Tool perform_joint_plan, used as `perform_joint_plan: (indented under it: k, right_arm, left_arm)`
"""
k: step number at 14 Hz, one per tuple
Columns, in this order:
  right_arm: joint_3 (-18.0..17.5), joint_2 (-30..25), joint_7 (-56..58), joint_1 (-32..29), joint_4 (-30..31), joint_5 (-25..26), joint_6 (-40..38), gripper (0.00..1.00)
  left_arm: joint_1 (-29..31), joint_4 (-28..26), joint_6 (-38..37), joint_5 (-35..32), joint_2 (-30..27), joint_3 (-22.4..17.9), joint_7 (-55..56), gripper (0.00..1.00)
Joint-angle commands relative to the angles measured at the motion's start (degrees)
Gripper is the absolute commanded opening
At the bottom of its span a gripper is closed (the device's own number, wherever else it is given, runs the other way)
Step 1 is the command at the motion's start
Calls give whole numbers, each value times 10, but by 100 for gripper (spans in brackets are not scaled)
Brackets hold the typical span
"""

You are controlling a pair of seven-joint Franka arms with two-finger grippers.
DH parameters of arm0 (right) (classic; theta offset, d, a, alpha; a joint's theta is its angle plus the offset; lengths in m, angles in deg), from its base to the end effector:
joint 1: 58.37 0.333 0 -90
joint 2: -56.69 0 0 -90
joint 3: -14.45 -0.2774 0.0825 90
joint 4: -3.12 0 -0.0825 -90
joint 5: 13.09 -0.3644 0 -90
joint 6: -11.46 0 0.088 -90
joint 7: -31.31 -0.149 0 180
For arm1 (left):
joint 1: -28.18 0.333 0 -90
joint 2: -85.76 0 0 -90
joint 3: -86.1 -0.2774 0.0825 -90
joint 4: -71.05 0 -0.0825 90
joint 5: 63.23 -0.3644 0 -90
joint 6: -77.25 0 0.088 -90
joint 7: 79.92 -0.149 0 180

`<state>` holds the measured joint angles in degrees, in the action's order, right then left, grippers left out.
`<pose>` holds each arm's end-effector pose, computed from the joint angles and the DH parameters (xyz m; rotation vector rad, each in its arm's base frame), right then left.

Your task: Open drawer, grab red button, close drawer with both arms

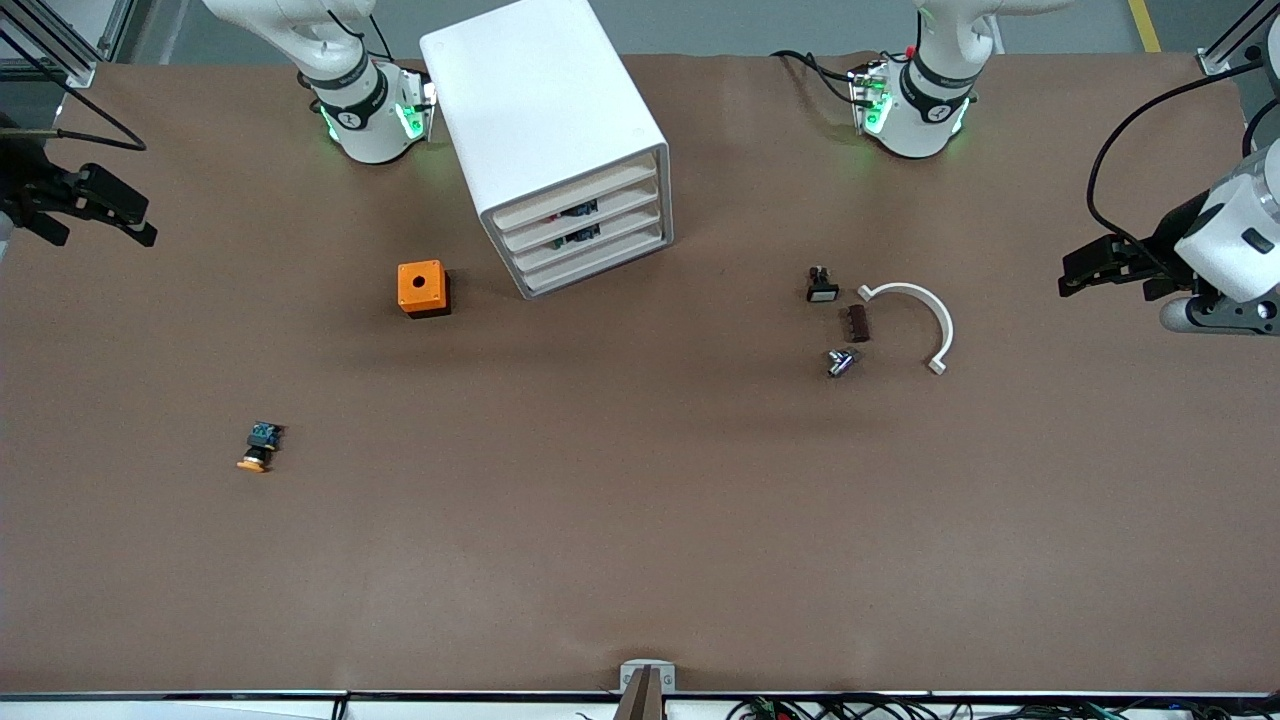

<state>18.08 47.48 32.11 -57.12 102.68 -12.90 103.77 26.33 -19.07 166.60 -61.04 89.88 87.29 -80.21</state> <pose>0.4945 -0.0229 0.5542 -3.1350 0.0421 -0.0534 0.5456 -0.0344 0.5033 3.0998 -0.0883 -0.1338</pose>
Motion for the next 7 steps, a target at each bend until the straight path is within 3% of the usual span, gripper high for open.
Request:
perform_joint_plan:
  k: [1, 7]
  right_arm:
    - [-2, -1, -5, 1, -2, 4, -3, 100]
    - [-2, -1, -5, 1, -2, 4, -2, 100]
  left_arm:
    - [-2, 7, -6, -12, 5, 4, 9, 100]
    - [-4, 8, -20, -11, 10, 4, 8, 100]
